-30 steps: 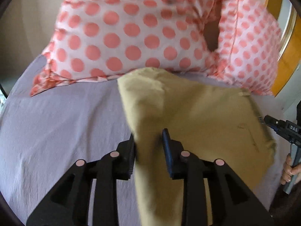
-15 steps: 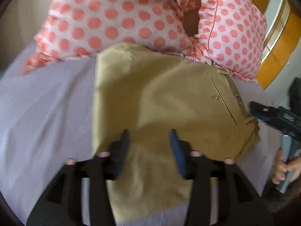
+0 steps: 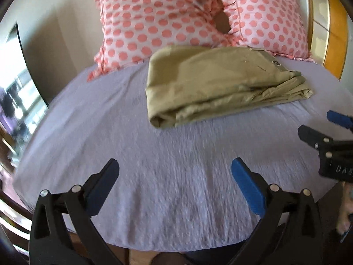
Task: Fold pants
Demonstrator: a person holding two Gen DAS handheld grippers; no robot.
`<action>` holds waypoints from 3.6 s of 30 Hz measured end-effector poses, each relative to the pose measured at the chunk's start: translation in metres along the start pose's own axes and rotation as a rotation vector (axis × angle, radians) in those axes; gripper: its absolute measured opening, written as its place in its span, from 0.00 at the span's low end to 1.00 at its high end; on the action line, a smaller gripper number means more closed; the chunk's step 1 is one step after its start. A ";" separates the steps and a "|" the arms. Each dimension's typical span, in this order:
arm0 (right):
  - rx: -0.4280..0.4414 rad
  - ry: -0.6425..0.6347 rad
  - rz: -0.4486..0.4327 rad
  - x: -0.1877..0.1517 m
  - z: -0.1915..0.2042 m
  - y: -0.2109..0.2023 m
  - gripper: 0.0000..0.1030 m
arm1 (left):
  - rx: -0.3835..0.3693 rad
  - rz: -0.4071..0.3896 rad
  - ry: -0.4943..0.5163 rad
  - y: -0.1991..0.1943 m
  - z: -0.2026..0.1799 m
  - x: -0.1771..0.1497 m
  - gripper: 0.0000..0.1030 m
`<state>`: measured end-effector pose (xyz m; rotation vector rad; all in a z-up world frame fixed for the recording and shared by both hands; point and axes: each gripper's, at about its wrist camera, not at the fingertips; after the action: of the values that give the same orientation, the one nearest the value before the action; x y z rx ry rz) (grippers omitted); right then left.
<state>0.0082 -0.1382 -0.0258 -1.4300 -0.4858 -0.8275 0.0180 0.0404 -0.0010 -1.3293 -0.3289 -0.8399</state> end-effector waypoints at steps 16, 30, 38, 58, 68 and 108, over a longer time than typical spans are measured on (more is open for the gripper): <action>-0.032 0.044 0.017 -0.012 0.000 0.006 0.99 | -0.053 -0.017 -0.075 0.009 0.011 -0.013 0.98; -0.032 0.043 0.022 -0.011 0.000 0.006 0.99 | -0.050 -0.022 -0.076 0.008 0.010 -0.013 0.98; -0.032 0.043 0.022 -0.010 0.000 0.006 0.99 | -0.051 -0.023 -0.076 0.008 0.010 -0.013 0.98; -0.031 0.042 0.022 -0.010 0.000 0.006 0.99 | -0.051 -0.025 -0.076 0.008 0.010 -0.013 0.98; -0.031 0.041 0.022 -0.010 0.000 0.006 0.99 | -0.055 -0.029 -0.074 0.008 0.009 -0.013 0.98; -0.031 0.041 0.022 -0.010 0.000 0.006 0.99 | -0.080 0.024 -0.066 0.012 0.011 -0.006 0.98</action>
<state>0.0060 -0.1364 -0.0371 -1.4415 -0.4270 -0.8488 0.0251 0.0531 -0.0104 -1.4350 -0.3335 -0.7966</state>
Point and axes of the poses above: each gripper's, at about its wrist camera, not at the fingertips, and y roughly the way its jaws point, z to its left, x to its top, and after that the axes turned 12 degrees about y, right-handed
